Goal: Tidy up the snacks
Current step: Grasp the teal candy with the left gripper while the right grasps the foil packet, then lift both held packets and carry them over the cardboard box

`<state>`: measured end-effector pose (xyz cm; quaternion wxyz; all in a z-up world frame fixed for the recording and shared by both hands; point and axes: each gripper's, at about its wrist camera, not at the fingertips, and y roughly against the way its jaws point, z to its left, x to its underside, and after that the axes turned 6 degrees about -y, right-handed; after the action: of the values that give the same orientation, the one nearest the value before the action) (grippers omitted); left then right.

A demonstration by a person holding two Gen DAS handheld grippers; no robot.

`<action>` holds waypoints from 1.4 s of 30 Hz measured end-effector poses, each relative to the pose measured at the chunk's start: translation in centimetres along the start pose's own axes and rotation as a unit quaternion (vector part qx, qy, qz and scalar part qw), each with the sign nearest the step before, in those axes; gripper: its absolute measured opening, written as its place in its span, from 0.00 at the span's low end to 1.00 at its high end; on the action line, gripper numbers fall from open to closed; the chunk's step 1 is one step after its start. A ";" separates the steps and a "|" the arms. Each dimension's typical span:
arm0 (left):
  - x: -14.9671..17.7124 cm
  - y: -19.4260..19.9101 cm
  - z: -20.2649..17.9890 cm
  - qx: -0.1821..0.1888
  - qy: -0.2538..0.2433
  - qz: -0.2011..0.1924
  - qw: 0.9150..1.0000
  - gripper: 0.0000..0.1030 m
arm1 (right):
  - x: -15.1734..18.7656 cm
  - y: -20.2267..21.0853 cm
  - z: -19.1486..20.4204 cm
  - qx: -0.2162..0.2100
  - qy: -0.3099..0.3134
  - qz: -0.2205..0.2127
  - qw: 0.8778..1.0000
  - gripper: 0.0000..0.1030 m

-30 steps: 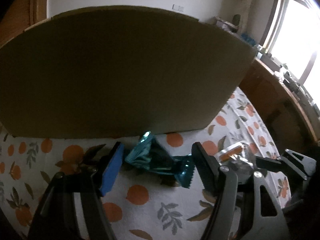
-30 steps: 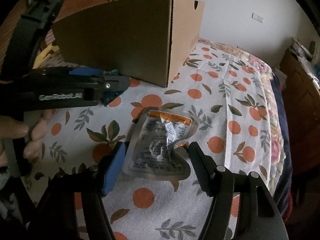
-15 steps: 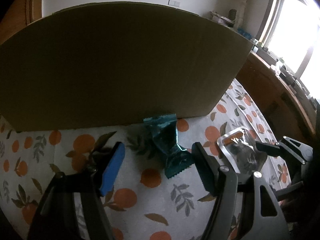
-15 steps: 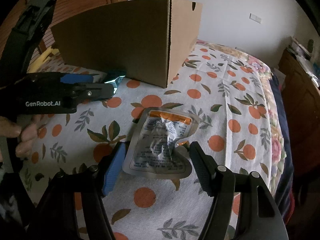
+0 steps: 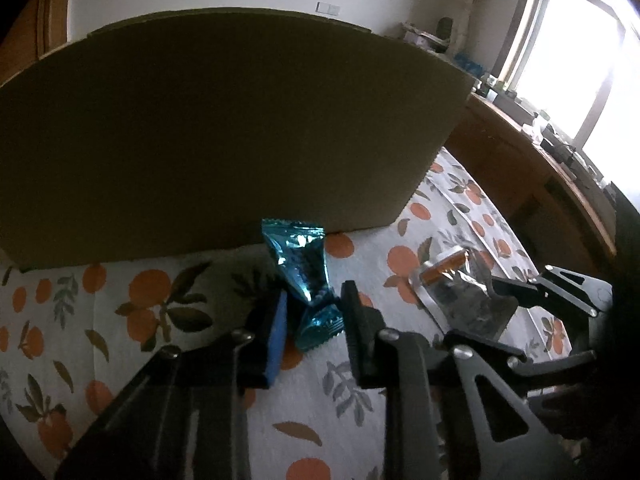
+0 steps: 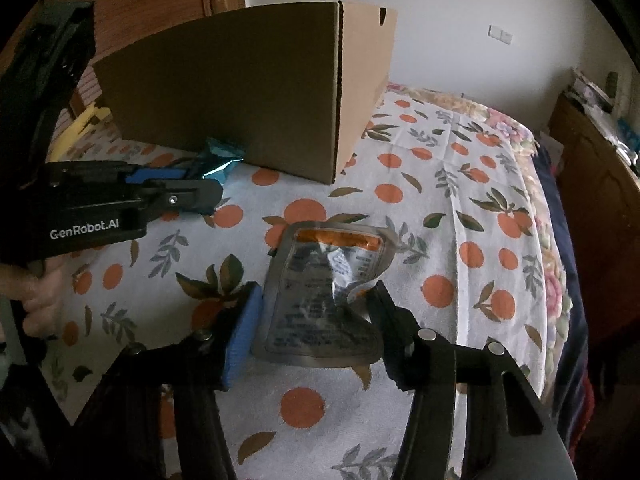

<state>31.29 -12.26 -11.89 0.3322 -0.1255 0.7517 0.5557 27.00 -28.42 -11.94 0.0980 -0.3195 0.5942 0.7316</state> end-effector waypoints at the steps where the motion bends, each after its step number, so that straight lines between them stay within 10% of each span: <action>1: 0.0 0.1 0.0 0.003 0.001 0.001 1.000 0.22 | 0.0 0.1 -0.3 -0.010 -0.008 0.002 1.000 0.38; 42: -0.8 16.3 -0.8 -0.020 -0.069 -0.100 0.992 0.22 | -3.5 11.3 4.3 -0.022 -0.014 -0.099 0.995 0.21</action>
<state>22.53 -7.43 0.98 0.4345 -0.1684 0.6992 0.5422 22.32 -26.71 -0.35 0.1710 -0.3688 0.5418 0.7357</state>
